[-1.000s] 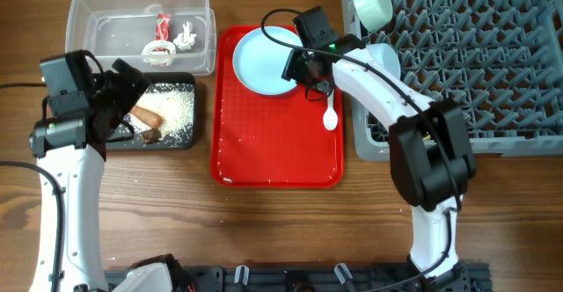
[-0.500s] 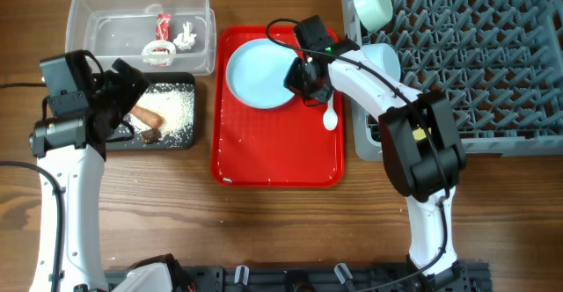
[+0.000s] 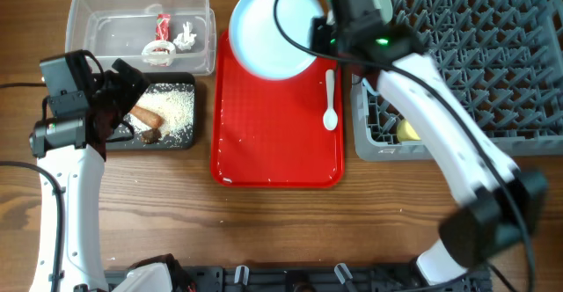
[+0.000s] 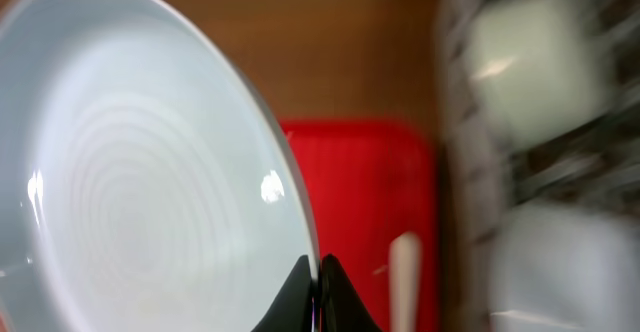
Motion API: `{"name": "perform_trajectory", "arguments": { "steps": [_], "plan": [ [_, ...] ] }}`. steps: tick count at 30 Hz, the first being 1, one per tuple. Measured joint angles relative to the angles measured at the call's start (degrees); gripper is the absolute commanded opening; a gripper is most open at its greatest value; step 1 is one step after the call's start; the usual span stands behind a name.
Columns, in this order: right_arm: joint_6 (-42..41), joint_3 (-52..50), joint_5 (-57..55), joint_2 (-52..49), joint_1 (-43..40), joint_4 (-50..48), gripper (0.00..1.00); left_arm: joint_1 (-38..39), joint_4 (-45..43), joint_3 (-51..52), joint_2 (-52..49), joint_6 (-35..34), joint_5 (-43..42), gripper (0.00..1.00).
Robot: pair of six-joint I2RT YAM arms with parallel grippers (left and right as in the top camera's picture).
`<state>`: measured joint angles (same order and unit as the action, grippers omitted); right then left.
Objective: Sort waste into correct bins and load items into the dishwasher rack
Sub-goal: 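Lift the light blue plate and stand it upright in the rack, then reach the right gripper to the white spoon on the red tray and grasp it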
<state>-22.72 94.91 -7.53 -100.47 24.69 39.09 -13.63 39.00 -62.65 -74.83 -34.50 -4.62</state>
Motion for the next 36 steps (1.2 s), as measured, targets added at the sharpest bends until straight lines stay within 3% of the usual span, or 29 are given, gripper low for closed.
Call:
{"name": "perform_trajectory", "arguments": {
  "steps": [6,9,13,21,29,30,31,32,33,36],
  "plan": [
    [6.2,0.0,-39.7,3.9,-0.5,-0.9,0.04,0.0,0.0,0.0,0.0,0.0,0.0,1.0],
    [9.1,0.0,-53.4,3.9,-4.0,-7.0,0.04,0.0,0.0,0.0,0.0,0.0,0.0,1.0],
    [21.4,0.0,-54.8,3.3,-11.4,-15.3,0.04,0.0,-0.1,0.0,0.0,0.0,0.0,1.0],
    [52.0,0.0,-42.4,-4.3,-19.8,-25.7,0.04,0.0,0.0,0.0,0.0,0.0,0.0,1.0],
    [60.8,0.0,-35.5,-12.2,-19.8,-27.2,0.05,0.0,0.0,0.0,0.0,0.0,0.0,1.0],
    [61.0,0.0,-34.9,-13.1,-19.8,-27.1,0.1,0.0,0.0,0.0,0.0,0.0,0.0,1.0],
    [61.0,0.0,-34.0,-13.7,-19.8,-26.9,0.28,0.0,0.0,0.0,0.0,0.0,0.0,1.0],
    [61.2,0.0,-31.1,-14.0,-19.6,-26.1,0.79,0.0,0.0,0.0,0.0,0.0,0.0,1.0],
    [61.5,0.0,-29.4,-14.0,-19.5,-26.1,1.0,0.0,0.0,0.0,0.0,0.0,0.0,1.0],
    [61.4,0.0,-25.8,-14.0,-18.3,-26.3,1.0,0.0,0.0,0.0,0.0,0.0,0.0,1.0]
  ]
}}
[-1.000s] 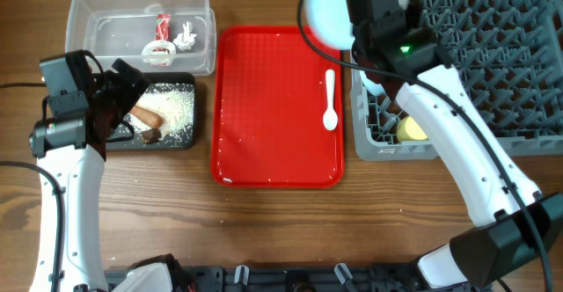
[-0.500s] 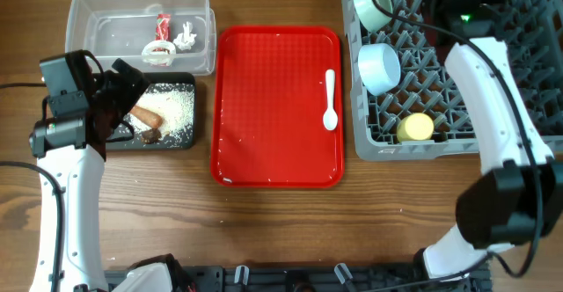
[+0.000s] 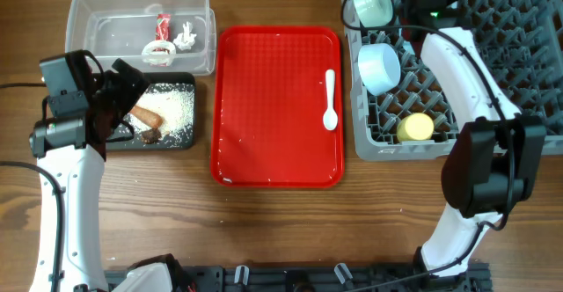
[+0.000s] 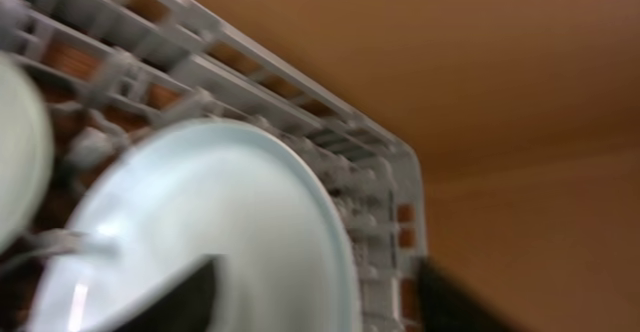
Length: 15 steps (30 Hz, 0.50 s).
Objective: Sort waste into correct bins and load items into the dishwasher rack
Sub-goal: 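Reach the right gripper to the white spoon on the red tray and grasp it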
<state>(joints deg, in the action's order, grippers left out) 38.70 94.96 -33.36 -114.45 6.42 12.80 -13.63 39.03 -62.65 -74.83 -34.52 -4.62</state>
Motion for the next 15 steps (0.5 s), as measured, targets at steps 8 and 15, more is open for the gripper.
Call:
{"name": "perform_trajectory", "arguments": {
  "steps": [8,15],
  "plan": [
    [-11.6,0.1,6.2,6.3,7.3,13.9,1.0,0.0,0.1,0.0,0.0,0.0,0.0,1.0],
    [-25.3,-0.3,42.9,13.6,19.7,33.9,0.71,0.0,0.0,0.0,0.0,0.0,0.0,1.0]
  ]
}}
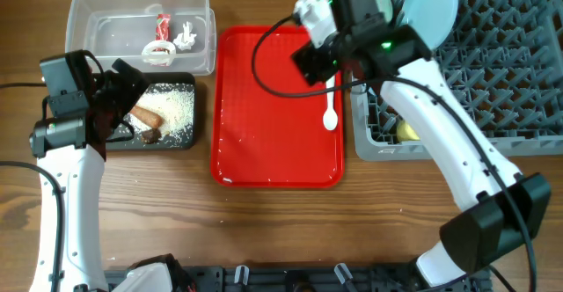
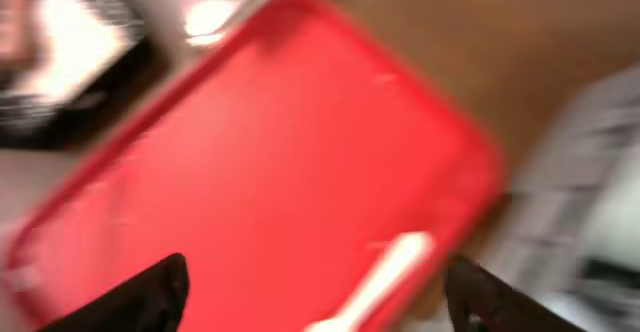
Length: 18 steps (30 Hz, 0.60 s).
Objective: Sort waste into correct bins and load items into the dishwasher rack
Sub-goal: 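Reach the right gripper to the white spoon on the red tray and grasp it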
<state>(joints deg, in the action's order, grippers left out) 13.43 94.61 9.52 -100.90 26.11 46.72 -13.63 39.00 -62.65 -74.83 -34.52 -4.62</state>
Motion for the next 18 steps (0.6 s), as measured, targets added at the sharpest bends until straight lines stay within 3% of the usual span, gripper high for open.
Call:
{"name": "perform_trajectory", "arguments": {
  "steps": [2,6,8,11,18],
  "plan": [
    [-4.2,-1.5,2.0,-1.1,0.7,0.6,0.7,0.0,0.0,0.0,0.0,0.0,0.0,1.0],
    [-21.4,-6.9,-3.3,-7.1,1.2,2.7,0.68,0.0,0.0,0.0,0.0,0.0,0.0,1.0],
    [-25.1,-8.0,-5.4,-9.3,1.2,3.6,0.66,0.0,0.0,0.0,0.0,0.0,0.0,1.0],
    [-28.5,-8.2,-8.8,-11.7,1.2,3.8,0.58,0.0,0.0,0.0,0.0,0.0,0.0,1.0],
    [-30.4,-8.2,-13.7,-18.2,1.2,2.8,0.58,0.0,0.0,0.0,0.0,0.0,0.0,1.0]
  ]
}}
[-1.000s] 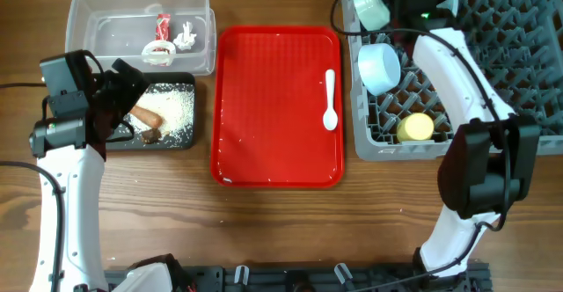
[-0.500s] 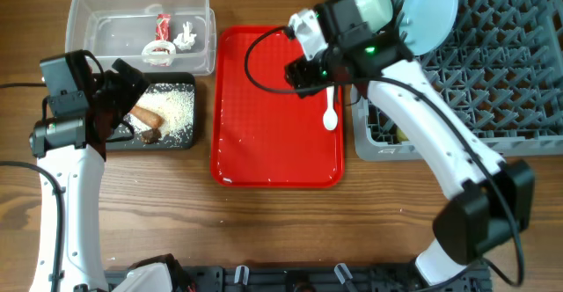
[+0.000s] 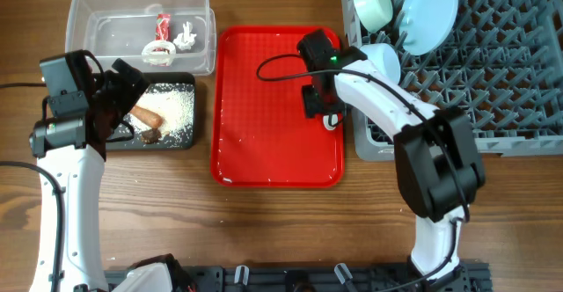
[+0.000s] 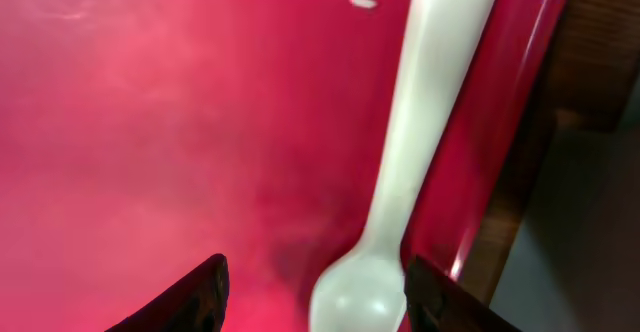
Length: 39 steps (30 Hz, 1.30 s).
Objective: Sort waste into correct bins and load items into the dishwasher rack
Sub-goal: 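Reach the right gripper to the white spoon on the red tray and grasp it, then carry the white spoon to the dish rack and release it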
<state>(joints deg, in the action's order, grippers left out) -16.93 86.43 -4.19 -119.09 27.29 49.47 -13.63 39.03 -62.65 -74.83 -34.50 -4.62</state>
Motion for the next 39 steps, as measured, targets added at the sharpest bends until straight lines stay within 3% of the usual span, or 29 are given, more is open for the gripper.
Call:
{"name": "perform_trajectory", "arguments": {
  "steps": [15,18,26,29,39],
  "plan": [
    [0.1,0.0,-2.3,-2.4,0.0,-2.6,0.51,0.0,0.0,0.0,0.0,0.0,0.0,1.0],
    [0.0,0.1,-2.3,-2.7,0.0,-2.8,0.45,0.0,0.0,0.0,0.0,0.0,0.0,1.0],
    [-1.0,0.1,-2.3,-2.8,0.0,-2.8,0.12,0.0,0.0,0.0,0.0,0.0,0.0,1.0],
    [-1.1,0.1,-2.3,-2.8,0.0,-2.6,0.05,0.0,0.0,0.0,0.0,0.0,0.0,1.0],
    [0.8,0.6,-1.0,-2.8,0.0,-1.4,0.04,0.0,0.0,0.0,0.0,0.0,0.0,1.0]
  ]
}}
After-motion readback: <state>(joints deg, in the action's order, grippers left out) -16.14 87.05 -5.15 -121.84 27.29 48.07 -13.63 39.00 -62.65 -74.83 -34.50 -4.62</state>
